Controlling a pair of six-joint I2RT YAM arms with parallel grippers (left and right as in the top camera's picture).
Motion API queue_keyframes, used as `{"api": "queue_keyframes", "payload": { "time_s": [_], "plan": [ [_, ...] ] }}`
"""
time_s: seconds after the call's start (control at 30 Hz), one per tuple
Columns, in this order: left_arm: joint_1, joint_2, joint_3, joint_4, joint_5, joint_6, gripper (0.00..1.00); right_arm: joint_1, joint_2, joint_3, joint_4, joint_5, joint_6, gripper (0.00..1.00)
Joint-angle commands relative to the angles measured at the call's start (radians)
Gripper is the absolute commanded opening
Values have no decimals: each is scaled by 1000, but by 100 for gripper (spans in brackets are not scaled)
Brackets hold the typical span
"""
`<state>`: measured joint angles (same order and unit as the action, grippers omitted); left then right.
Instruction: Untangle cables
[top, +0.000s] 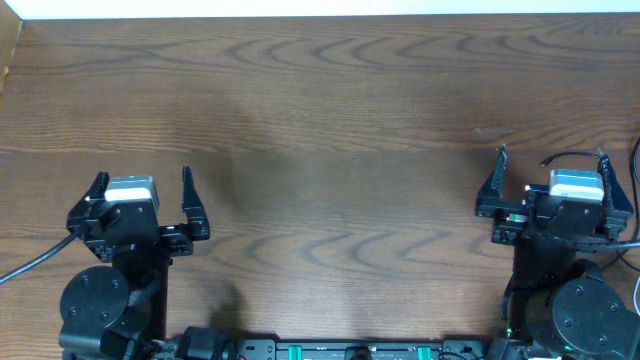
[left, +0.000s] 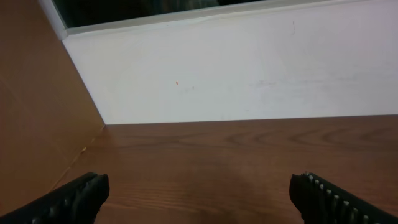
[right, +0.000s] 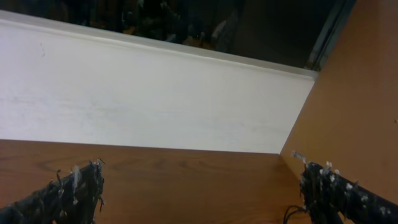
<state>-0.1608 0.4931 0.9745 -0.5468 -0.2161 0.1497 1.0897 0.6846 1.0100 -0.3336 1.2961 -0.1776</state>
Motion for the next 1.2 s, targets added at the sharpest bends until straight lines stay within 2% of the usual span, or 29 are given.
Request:
{"api": "queue_keyframes", "payload": {
  "time_s": [0.0, 0.1, 0.13, 0.2, 0.27, 0.4, 0.5, 0.6, 0.7, 0.87, 0.93, 1.07, 1.17],
  "plan": [
    [3, 0, -5, 0, -12, -6, 98, 15, -2, 8, 1, 0, -8, 99],
    [3, 0, -5, 0, -13, -6, 98, -6, -2, 8, 31, -32, -7, 99],
    [3, 0, -5, 0, -13, -6, 98, -70, -4, 7, 103, -119, -7, 99],
    [3, 0, -5, 0, -13, -6, 98, -251, -12, 2, 236, -439, 15, 99],
    [3, 0, -5, 0, -12, -6, 98, -418, -26, -13, 299, -802, 15, 99],
    [3, 0, -5, 0, -13, -6, 98, -719, -72, -75, 423, -1397, 15, 99],
    [3, 0, -5, 0, -13, -6, 98, -891, -133, -177, 480, -1642, 14, 99],
    [3, 0, -5, 0, -13, -6, 98, -959, -237, -325, 483, -1680, -14, 99],
    [3, 0, -5, 0, -12, -6, 98, -974, -348, -466, 483, -1630, -63, 99],
    [3, 0, -5, 0, -13, -6, 98, -975, -508, -683, 457, -1492, -66, 99],
    [3, 0, -5, 0, -13, -6, 98, -975, -537, -731, 408, -1450, -66, 99],
    [3, 0, -5, 0, -13, -6, 98, -989, -611, -806, 181, -1322, -27, 99],
    [3, 0, -5, 0, -13, -6, 98, -1008, -668, -835, 79, -1263, 17, 99]
  ]
}}
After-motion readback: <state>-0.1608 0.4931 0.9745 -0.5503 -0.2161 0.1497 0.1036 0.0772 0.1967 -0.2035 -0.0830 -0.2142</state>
